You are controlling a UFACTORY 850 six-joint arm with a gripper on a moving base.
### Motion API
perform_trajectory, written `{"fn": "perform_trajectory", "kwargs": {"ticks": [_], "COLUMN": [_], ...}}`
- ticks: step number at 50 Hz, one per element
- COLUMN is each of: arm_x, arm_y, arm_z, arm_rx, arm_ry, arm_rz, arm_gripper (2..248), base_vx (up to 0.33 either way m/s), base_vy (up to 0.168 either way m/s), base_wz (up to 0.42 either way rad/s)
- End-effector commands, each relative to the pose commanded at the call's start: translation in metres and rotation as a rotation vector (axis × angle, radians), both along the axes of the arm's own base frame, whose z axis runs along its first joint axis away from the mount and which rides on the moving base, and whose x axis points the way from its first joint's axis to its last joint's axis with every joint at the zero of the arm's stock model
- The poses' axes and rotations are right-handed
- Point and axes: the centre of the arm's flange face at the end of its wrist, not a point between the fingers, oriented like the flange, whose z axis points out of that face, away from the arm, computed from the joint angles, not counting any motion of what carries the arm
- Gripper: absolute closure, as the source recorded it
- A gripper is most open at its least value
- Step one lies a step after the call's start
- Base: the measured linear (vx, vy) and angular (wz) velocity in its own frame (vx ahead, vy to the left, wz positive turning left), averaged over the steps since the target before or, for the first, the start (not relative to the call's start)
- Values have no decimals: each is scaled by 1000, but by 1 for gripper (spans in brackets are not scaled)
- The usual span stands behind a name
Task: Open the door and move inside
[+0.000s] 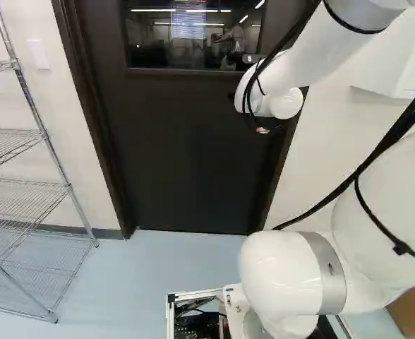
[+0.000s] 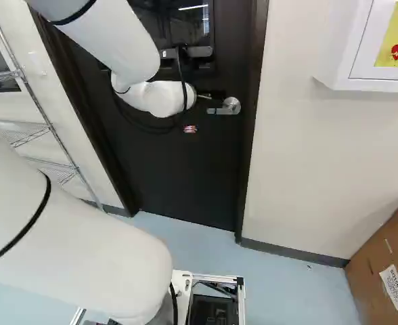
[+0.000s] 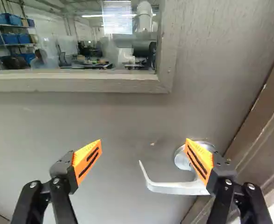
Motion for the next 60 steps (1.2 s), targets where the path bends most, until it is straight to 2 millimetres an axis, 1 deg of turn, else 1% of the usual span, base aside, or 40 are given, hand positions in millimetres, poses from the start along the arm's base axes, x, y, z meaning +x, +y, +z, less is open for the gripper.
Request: {"fn": "perform_trajectory", "kwargs": {"ticks": [11, 31, 60], "arm_x": [-6, 1, 6], "arm_y": [3, 3, 2], "arm_z": [-11, -31, -61], "arm_rx": [3, 11, 21], "arm_ry": [21, 69, 139], "arm_rz": [6, 8, 8], "arm_gripper": [3, 3, 3], "base_vx": [0, 0, 0], "base_vy": [0, 0, 0], "base_wz": [0, 0, 0]}}
